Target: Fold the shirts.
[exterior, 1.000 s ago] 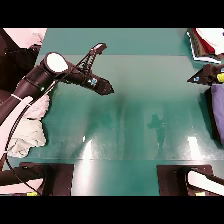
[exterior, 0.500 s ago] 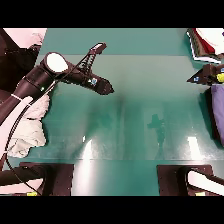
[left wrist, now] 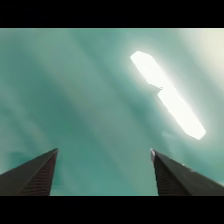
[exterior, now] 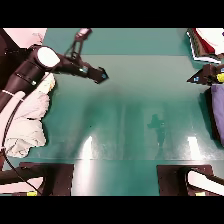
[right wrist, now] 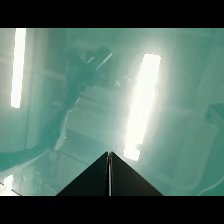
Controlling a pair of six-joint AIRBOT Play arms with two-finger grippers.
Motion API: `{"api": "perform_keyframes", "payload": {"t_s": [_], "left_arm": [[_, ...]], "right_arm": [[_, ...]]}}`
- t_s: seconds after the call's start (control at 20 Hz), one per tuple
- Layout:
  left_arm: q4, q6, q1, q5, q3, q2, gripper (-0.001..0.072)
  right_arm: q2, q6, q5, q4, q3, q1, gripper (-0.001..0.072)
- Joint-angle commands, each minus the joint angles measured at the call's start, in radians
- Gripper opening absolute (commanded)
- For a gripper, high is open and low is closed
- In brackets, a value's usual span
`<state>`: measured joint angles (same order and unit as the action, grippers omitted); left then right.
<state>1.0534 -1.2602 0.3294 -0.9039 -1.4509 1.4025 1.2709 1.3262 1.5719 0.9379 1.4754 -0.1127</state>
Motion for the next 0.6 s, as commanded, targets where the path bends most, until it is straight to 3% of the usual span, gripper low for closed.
{"api": "perform_keyframes", "payload": {"t_s": [0.0,0.1,0.2,0.55], "left_arm": [[0.343,-0.146,-0.134,0.008,-0.027,0.002,0.0718],[0.539,-0.188,-0.227,-0.033,-0.021,0.010,0.0718],[0.631,-0.211,-0.322,-0.031,0.001,0.022,0.0718],[0.632,-0.233,-0.541,0.016,0.035,0.165,0.0718]], "right_arm": [[0.000,0.000,-0.001,0.000,0.000,0.001,0.0018],[0.000,0.000,-0.002,0.000,0.000,0.001,0.0018],[0.001,0.000,-0.002,-0.001,0.000,0.001,0.0018],[0.001,0.001,0.000,-0.001,0.000,0.001,0.0018]]}}
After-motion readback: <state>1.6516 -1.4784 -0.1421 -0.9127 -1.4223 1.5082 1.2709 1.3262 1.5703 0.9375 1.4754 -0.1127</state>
